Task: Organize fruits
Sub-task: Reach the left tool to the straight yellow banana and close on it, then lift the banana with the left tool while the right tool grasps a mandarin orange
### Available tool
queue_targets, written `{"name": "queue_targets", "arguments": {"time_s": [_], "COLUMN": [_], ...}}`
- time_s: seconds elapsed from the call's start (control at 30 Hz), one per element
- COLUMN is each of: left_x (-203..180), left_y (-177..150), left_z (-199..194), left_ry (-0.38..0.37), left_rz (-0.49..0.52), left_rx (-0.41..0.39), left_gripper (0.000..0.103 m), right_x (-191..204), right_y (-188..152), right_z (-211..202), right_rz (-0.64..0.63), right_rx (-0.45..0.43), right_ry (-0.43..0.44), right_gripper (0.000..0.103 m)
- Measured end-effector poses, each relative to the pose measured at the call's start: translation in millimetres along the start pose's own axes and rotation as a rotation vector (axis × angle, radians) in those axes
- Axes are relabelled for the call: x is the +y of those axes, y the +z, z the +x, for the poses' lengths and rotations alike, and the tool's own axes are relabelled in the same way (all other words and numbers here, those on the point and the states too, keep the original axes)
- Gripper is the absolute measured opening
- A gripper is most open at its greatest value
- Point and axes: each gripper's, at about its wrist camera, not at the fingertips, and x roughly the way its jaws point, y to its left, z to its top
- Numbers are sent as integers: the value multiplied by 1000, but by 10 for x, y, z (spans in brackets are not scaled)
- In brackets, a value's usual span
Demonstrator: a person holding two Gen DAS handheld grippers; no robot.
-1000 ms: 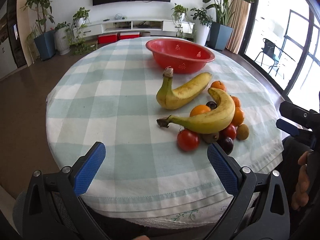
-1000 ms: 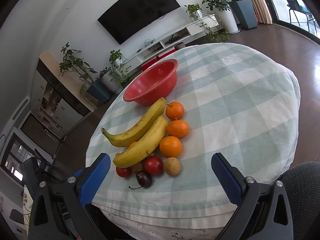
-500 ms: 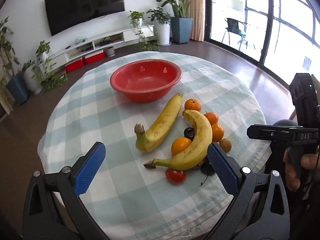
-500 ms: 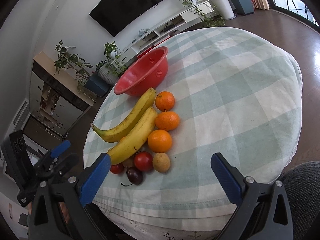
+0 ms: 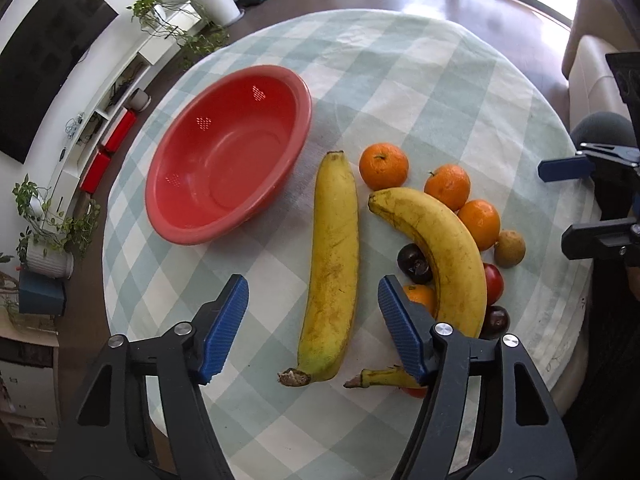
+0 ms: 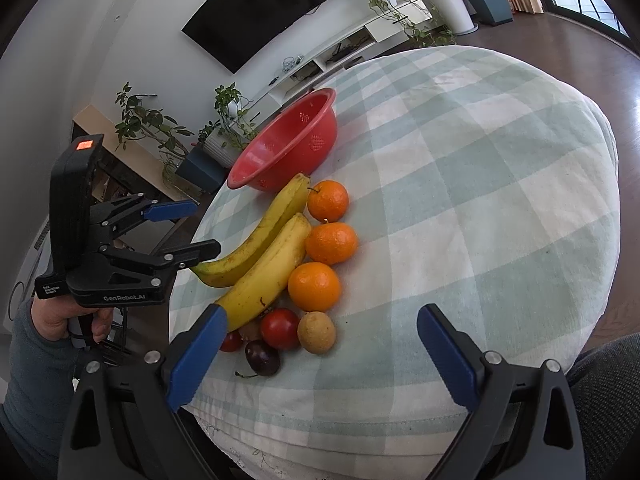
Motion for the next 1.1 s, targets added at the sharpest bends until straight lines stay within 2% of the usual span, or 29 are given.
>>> {"name": "queue_targets", "arguments": {"time_s": [0.2,0.43,0.53,0.67,0.93,1.1], "left_x": [-53,-51,-12,84,190,183], "left_y": [61,114,146,139,196,207], "left_z": [363,600,699,830,942,975], "left_ry": [-47,-92,-87,-128,-142,-137], "left_rz": [10,26,12,-23,-21,-32], "left_rx": [98,161,188,211,224,216], "left_gripper": [44,41,39,39,38,33], "right_x": [-15,22,35,35,57,70], "right_y": [8,10,16,15,10,-2], "right_z": [-18,12,23,35,73,87], "right_rz": [-4,-27,-35,-36,-47,-61], "right_rx": [-7,-7,-8,-6,-1,2], "right_ry": [19,45,53,59,58,56], "right_gripper": [95,94,93,92,91,89]}}
